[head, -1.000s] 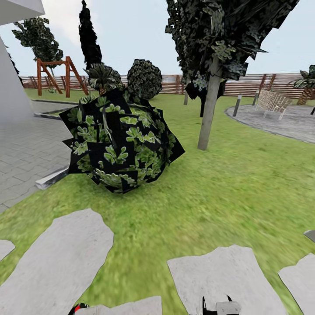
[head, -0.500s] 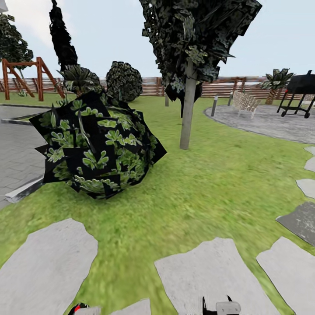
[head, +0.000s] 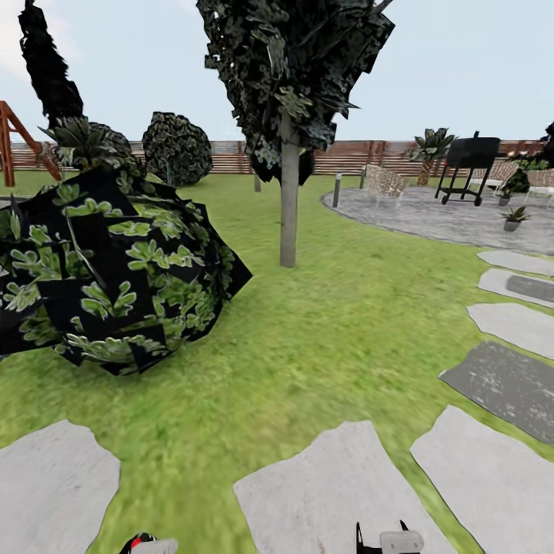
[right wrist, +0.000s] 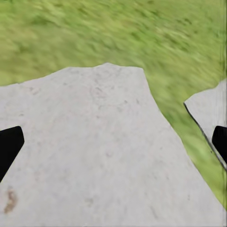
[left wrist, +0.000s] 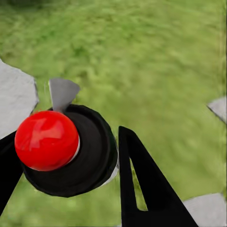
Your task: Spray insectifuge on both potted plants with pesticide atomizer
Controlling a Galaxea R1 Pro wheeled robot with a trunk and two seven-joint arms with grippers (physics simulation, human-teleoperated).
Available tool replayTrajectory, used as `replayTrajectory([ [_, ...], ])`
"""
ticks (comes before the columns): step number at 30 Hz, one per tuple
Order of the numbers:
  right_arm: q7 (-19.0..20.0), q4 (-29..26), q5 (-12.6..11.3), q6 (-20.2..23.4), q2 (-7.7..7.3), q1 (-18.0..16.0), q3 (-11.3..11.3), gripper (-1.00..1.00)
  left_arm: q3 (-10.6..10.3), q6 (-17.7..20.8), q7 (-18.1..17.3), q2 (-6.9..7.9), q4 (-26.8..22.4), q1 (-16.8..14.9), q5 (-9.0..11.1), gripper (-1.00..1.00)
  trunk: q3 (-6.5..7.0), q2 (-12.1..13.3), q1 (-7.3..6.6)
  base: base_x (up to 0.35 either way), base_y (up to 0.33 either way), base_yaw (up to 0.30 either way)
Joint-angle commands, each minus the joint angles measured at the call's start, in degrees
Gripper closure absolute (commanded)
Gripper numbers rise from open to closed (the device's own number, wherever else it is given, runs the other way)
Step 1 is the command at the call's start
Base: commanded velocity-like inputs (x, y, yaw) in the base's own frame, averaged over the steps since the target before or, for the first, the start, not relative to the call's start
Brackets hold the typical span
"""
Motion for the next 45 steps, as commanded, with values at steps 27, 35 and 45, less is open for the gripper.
replayTrajectory([
  [27, -0.57, 0.08, 0.62, 0.09, 0.02, -0.03, 0.11, -1.00, 0.23, -0.11, 0.38, -0.02, 0.04, -0.01, -0.49, 1.00, 1.02, -0.02, 0.01, 0.241, -0.196, -0.277],
  [35, -0.59, 0.08, 0.62, 0.09, 0.02, -0.04, 0.11, -1.00, 0.27, -0.16, 0.38, -0.02, -0.01, -0.01, -0.49, 1.00, 1.33, -0.02, 0.01, 0.243, -0.195, -0.277],
  [45, -0.59, 0.08, 0.62, 0.09, 0.02, -0.03, 0.11, -1.00, 0.31, -0.19, 0.45, -0.02, -0.03, -0.01, -0.48, 1.00, 1.71, -0.02, 0.01, 0.249, -0.187, -0.277],
])
